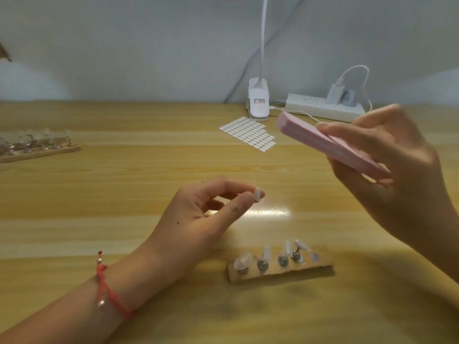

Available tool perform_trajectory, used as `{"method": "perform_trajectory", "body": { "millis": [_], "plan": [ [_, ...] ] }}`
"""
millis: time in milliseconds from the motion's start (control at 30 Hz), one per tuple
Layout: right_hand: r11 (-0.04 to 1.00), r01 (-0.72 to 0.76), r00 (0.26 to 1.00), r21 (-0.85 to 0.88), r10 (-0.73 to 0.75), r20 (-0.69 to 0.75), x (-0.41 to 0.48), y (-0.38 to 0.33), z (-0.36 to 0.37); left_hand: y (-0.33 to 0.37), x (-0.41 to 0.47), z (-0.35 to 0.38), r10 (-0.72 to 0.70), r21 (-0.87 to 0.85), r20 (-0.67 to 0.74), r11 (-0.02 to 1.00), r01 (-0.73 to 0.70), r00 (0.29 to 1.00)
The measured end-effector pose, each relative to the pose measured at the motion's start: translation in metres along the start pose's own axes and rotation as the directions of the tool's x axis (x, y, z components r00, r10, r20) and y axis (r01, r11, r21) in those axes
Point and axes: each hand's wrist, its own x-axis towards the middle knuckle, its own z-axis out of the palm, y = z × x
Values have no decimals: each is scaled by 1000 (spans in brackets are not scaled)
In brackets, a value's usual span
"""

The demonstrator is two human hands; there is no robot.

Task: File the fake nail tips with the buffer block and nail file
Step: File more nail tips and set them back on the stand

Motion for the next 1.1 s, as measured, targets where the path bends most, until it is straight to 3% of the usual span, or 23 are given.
{"method": "perform_trajectory", "body": {
  "millis": [200, 333, 500, 667, 933, 1100],
  "plan": [
    [974, -104, 945, 201, 33, 326, -5, -23, 1, 1, 2, 0, -71, -140, -46, 988, 64, 996],
    [986, -10, 919, 168, -57, 390, -7, -21, 3, 1, 3, -4, -123, -178, -34, 977, 115, 992],
    [981, 82, 928, 176, -140, 345, -8, -13, 3, -1, 3, -6, -161, -241, 42, 956, 167, 986],
    [978, 117, 958, 173, -157, 242, -6, -9, 3, -3, 4, -8, -182, -293, 25, 939, 181, 983],
    [953, 278, 937, 122, -297, 181, -8, -22, 11, 0, 4, -6, -224, -288, 37, 931, 225, 974],
    [952, 288, 948, 100, -298, 112, -4, -24, 10, 6, 3, -4, -222, -323, 110, 914, 246, 969]
  ]
}}
